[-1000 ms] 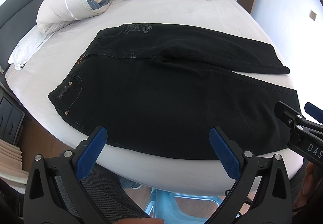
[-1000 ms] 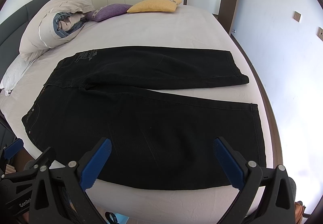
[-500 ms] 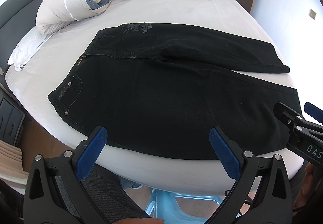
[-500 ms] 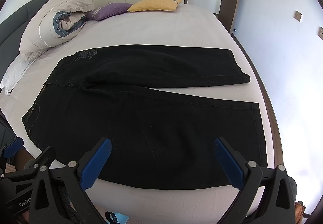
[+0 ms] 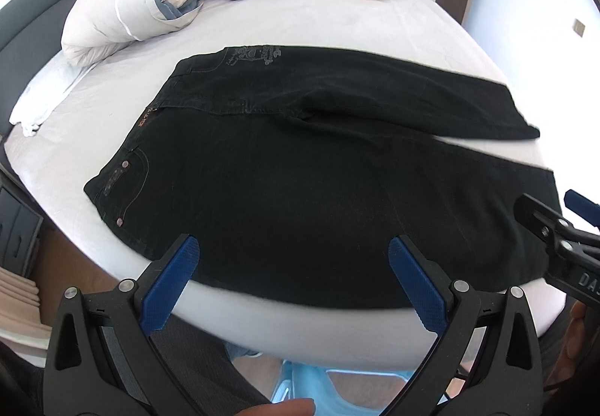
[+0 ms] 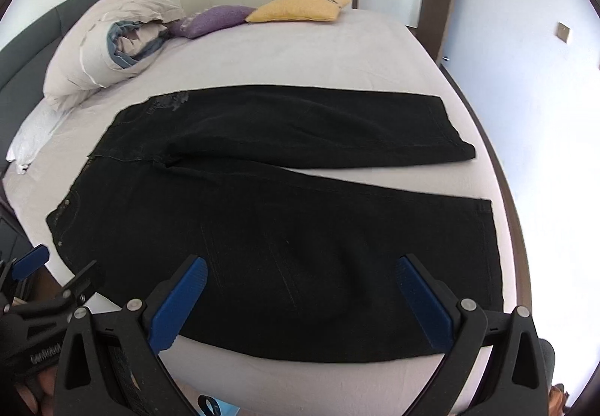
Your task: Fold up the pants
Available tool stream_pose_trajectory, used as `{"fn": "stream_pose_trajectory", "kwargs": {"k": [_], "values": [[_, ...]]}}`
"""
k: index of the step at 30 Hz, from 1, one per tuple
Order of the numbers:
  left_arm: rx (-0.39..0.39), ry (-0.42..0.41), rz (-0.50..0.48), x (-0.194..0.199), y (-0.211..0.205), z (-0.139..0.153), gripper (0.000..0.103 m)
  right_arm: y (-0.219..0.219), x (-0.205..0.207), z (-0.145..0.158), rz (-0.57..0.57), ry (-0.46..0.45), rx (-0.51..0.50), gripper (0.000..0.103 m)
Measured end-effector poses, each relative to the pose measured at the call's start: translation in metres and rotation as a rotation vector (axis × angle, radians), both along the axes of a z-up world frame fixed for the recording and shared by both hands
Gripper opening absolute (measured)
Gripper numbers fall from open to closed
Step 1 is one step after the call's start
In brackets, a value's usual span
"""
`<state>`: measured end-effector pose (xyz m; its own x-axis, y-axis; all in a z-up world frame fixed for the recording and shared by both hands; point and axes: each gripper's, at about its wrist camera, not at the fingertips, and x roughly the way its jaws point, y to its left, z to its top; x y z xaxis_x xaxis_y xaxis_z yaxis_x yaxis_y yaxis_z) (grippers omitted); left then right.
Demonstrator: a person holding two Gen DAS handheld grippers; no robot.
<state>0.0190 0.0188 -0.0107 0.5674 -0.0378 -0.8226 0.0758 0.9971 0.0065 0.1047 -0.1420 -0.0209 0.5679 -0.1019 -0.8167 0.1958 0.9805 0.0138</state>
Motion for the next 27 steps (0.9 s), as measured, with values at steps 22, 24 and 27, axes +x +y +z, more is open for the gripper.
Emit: {"fn": "stream_pose_trajectory", "kwargs": {"k": [22,24,27], "values": [[-0.475,-0.09,0.015,0.334,0.137,0.056,0.103,-0.01,0.249,0.017,0.663,-0.115,0.13,0.098],[-0.395,-0.074,-0.078,0.371,0.131,0.048,0.101,-0.013,0.274,0.001,0.708,-0.077,0.14,0.09],[-0.239,0.016,-0.174,0.414,0.131,0.024,0.084,-0.018,0.311,-0.019,0.748,-0.024,0.171,0.08]]}}
